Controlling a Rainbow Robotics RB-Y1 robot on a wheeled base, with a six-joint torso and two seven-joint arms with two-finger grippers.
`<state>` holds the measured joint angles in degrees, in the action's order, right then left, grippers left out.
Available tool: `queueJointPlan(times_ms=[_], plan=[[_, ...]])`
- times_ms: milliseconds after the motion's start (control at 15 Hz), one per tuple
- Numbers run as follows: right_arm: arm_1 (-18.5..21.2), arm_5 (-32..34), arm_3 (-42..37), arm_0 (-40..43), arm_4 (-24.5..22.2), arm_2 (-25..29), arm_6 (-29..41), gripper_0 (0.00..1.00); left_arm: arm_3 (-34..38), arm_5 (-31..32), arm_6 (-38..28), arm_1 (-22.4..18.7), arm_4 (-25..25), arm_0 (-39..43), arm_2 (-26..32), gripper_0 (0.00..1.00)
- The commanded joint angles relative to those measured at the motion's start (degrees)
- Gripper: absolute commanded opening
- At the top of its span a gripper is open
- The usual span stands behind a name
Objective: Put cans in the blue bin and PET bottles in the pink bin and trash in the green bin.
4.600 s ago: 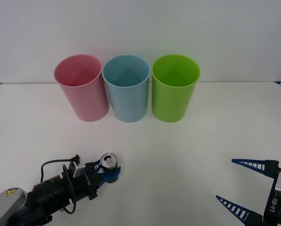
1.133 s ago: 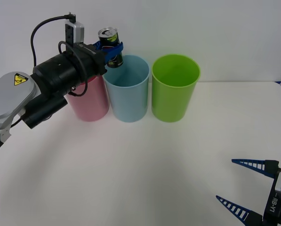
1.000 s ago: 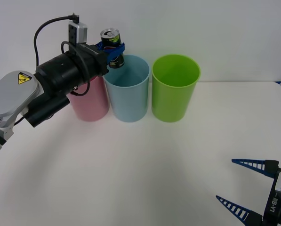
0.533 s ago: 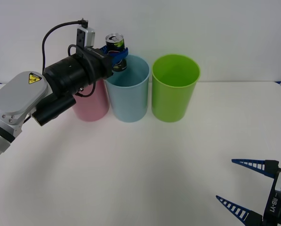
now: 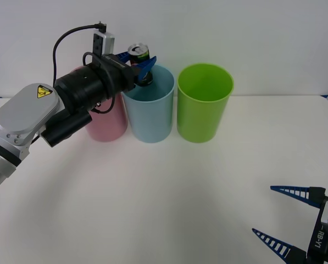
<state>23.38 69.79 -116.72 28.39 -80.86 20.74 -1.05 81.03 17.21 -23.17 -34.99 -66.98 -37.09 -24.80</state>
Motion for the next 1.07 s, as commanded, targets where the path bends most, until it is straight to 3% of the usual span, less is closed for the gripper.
queueJointPlan(times_ms=[67,600,1067], plan=[[0.0,0.0,0.0,0.0,0.0,0.0,0.0,1.0,0.0,0.0,0.4,0.2,-0.1,0.0,0.0,1.0],[0.0,0.0,0.0,0.0,0.0,0.0,0.0,1.0,0.2,0.0,1.3,0.3,2.5,-0.3,0.0,1.0],[0.0,0.0,0.0,0.0,0.0,0.0,0.0,1.0,0.8,6.2,3.0,0.3,7.7,-0.9,5.8,1.0]])
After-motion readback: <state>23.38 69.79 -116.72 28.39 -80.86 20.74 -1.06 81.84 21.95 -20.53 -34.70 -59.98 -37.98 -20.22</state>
